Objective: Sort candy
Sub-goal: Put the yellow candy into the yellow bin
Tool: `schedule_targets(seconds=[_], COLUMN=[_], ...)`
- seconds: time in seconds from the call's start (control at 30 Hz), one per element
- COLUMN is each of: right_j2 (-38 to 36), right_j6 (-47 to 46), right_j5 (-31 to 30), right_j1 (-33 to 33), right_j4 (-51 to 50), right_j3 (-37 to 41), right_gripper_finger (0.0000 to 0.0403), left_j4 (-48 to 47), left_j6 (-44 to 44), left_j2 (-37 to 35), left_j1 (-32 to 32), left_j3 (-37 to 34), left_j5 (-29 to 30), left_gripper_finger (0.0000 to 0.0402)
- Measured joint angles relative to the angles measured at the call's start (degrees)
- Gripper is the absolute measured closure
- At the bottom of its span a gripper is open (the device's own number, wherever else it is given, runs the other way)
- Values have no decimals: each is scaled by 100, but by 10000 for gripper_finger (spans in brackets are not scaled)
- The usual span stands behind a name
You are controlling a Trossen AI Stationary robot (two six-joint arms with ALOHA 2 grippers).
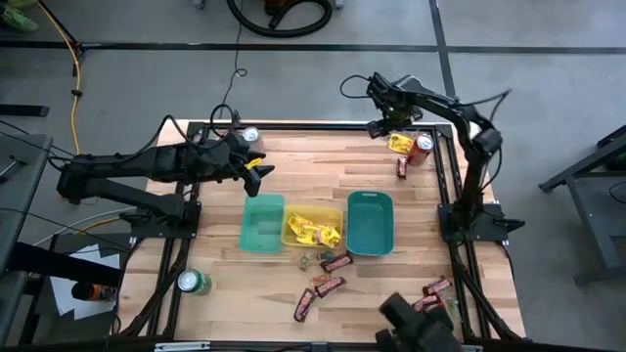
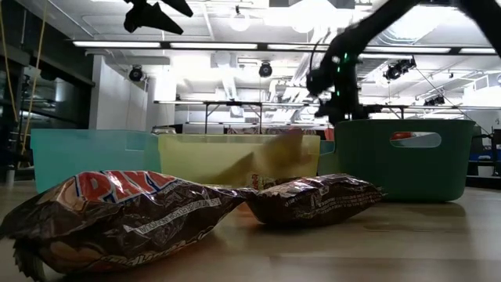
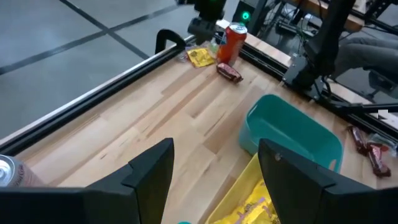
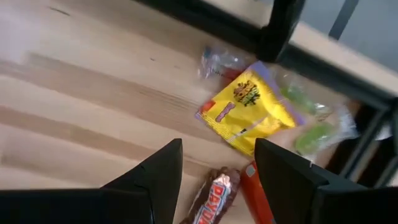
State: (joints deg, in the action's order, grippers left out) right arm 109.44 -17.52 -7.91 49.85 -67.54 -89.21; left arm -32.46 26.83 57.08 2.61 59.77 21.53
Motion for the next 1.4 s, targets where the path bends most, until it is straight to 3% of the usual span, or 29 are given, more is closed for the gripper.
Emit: schedule_targets(seconds=[0.27, 0.77, 0.87, 1.03, 1.3, 1.4], right_j2=[730, 1435, 1442, 1389, 472, -141], right_j6=[-32, 226, 453, 875, 1199, 1326], right_j5=[-108, -197, -297, -295, 207, 734], right_j1=[289, 464, 347, 125, -358, -623], right_j4=[348, 355, 324, -19, -96, 89], right_j3=[2, -20, -20, 13, 15, 15], right_gripper_finger=[208, 213, 250, 383, 397, 400], left_j4=[6, 8, 9, 8, 11, 14], left_j6=[10, 162, 159, 151, 35, -44], left_j2=[0, 0, 0, -12, -193, -279], left_j1=[0, 0, 0, 0, 0, 0], left_j3=[0, 0, 0, 0, -4, -4], left_j5=[41, 80, 80, 159, 175, 285], left_gripper_finger=[181, 181, 181, 181, 181, 181])
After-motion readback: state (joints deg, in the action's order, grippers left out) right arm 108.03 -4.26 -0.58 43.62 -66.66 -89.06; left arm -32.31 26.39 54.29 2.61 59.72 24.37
